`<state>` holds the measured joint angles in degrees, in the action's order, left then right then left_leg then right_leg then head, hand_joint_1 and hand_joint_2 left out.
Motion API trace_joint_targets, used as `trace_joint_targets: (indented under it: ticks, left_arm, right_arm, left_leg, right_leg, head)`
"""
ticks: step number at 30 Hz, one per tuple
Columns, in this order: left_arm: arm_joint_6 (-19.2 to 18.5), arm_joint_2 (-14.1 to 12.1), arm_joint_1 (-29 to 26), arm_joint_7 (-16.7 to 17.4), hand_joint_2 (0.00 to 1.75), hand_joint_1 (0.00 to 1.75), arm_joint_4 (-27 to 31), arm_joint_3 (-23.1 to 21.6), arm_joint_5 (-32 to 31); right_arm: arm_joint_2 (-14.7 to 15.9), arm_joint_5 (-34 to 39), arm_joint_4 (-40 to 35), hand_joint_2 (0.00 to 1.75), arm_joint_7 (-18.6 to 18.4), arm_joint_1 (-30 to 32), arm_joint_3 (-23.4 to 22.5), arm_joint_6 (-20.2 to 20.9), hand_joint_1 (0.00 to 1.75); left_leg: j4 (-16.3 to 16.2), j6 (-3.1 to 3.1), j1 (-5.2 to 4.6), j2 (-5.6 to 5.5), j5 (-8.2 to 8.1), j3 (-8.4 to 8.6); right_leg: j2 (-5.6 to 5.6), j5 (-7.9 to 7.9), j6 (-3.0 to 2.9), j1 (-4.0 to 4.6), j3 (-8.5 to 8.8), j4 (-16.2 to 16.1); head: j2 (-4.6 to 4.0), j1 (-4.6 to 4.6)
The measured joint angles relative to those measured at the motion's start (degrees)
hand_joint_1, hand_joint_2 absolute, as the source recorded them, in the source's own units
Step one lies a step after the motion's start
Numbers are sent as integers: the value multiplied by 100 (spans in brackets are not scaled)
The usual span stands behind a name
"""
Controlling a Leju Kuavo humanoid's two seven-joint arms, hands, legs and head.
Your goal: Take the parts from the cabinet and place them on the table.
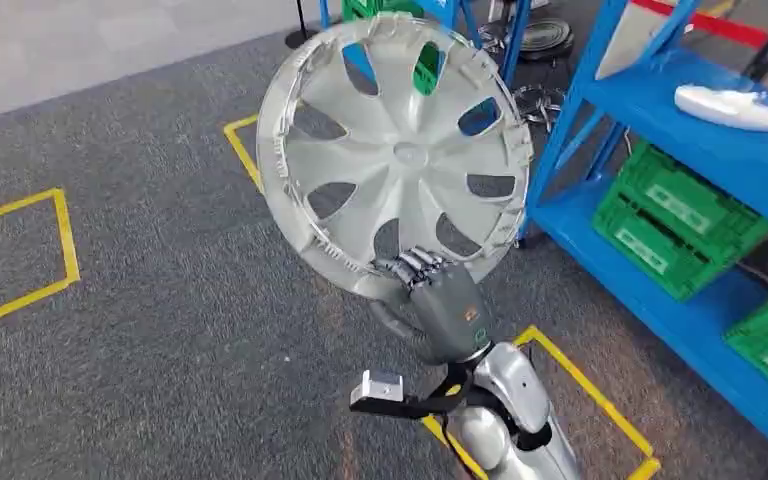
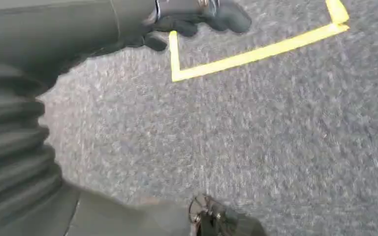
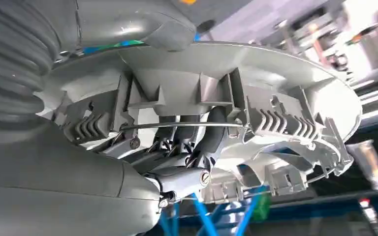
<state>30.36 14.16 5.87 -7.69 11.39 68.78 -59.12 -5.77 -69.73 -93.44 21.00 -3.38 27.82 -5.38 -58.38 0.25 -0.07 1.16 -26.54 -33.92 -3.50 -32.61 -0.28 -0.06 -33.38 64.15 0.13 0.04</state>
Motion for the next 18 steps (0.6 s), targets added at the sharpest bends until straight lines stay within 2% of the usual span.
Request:
trace_joint_targets:
  ticks: [1, 2, 3, 4, 5, 6, 7, 8, 9, 10, 12, 13, 14, 15, 16, 17, 18]
  left_arm:
    - [0, 2, 18, 13, 175, 0, 0, 0, -9]
    - [0, 2, 39, 17, 175, 0, 0, -2, -22]
    - [0, 4, 39, 22, 175, 0, 0, -4, -26]
    - [0, 6, 30, 22, 175, 0, -2, -7, -24]
    - [2, 7, 17, 20, 175, 0, -2, -7, 5]
    - [7, 7, 10, 13, 175, 0, -2, -4, 18]
    - [17, 9, 11, -11, 175, 0, -2, -4, 63]
    - [39, 9, 13, -37, 175, 0, -2, -4, 105]
    - [57, 9, 14, -66, 175, 0, 0, -2, 138]
    - [91, 4, 33, -126, 175, 0, 4, -2, 205]
    - [114, 4, 14, -210, 175, 0, 4, 7, 289]
    - [114, 2, 1, -247, 175, 0, 4, 15, 319]
    - [114, -15, -5, -265, 175, 0, 4, 17, 335]
    - [114, -4, -9, -276, 175, 0, -2, 22, 334]
    - [111, -7, 6, -280, 175, 0, -2, 26, 339]
    - [111, -15, 23, -286, 175, 0, -2, 33, 341]
    - [111, -24, 32, -286, 175, 0, -2, 35, 341]
  right_arm:
    - [8, -4, 2, 175, 9, 4, 0, 0, 175]
    - [26, -8, 9, 175, 9, 11, 0, 2, 175]
    - [35, -6, 13, 175, 9, 12, 0, 0, 175]
    - [42, -6, 22, 175, 7, 11, 2, 2, 175]
    - [48, -6, 33, 175, 4, 12, 2, 2, 175]
    - [52, -4, 39, 175, 0, 13, 2, 2, 175]
    - [55, -4, 39, 175, -2, 9, 0, 2, 175]
    - [55, 0, 39, 175, 2, 1, 0, 2, 175]
    - [55, -2, 39, 175, 9, -10, 2, 2, 175]
    - [55, -4, 35, 175, 26, -21, 11, 5, 175]
    - [55, -6, 39, 175, 22, -37, 24, 9, 175]
    - [55, 2, 44, 175, 22, -55, 33, 11, 175]
    - [55, 16, 50, 175, 26, -84, 33, 11, 175]
    - [52, 27, 63, 175, 46, -103, 37, 11, 175]
    - [42, 48, 72, 175, 99, -116, 50, 7, 175]
    - [42, 55, 77, 175, 131, -134, 59, 5, 175]
    - [44, 57, 98, 175, 151, -164, 72, 7, 175]
  left_leg:
    - [-1, 24, 1, -57, 10, -10]
    - [-3, 38, 2, -172, 19, -25]
    - [-12, 39, 1, -274, 22, -38]
    - [-31, 37, 3, -358, 24, -50]
    - [-56, 34, 7, -458, 24, -63]
    - [-80, 24, 15, -552, 24, -77]
    - [-109, -5, 25, -649, 20, -86]
    - [-145, -39, 41, -734, 6, -98]
    - [-154, -72, 51, -771, 7, -121]
    - [-228, -137, 15, -864, 4, -189]
    - [-149, -213, 57, -956, 54, -214]
    - [-141, -250, 65, -1018, 75, -271]
    - [-165, -255, 65, -973, 67, -267]
    - [-322, -267, 15, -585, -54, -328]
    - [-643, -292, 15, -317, -272, -484]
    - [-1063, -310, 23, -202, -499, -679]
    - [-1520, -312, 25, -165, -702, -886]
  right_leg:
    - [160, -153, 6, -2, -127, 262]
    - [301, -396, 7, -13, -373, 766]
    - [332, -529, 16, -14, -573, 1142]
    - [336, -545, 17, -16, -676, 1313]
    - [336, -417, 17, -26, -668, 1235]
    - [344, -188, 19, -43, -549, 942]
    - [383, 104, 25, -64, -323, 448]
    - [531, 355, 42, -98, -65, -86]
    - [746, 239, 46, -120, 17, -221]
    - [778, 266, 11, -95, -24, -277]
    - [665, 269, -65, -47, -28, -257]
    - [590, 295, -107, -61, -22, -279]
    - [502, 317, -154, -90, -19, -305]
    - [455, 322, -188, -75, -14, -321]
    - [383, 325, -220, -55, -15, -334]
    - [303, 328, -234, -32, -19, -335]
    - [207, 320, -248, -16, -23, -334]
  head:
    - [0, 0]
    - [0, 11]
    - [-2, 9]
    - [0, 11]
    - [0, 9]
    - [0, 11]
    - [0, 9]
    - [0, 11]
    - [0, 7]
    - [0, 9]
    - [0, 7]
    - [0, 13]
    - [0, 11]
    - [0, -9]
    - [0, -68]
    - [-2, -65]
    - [0, -65]
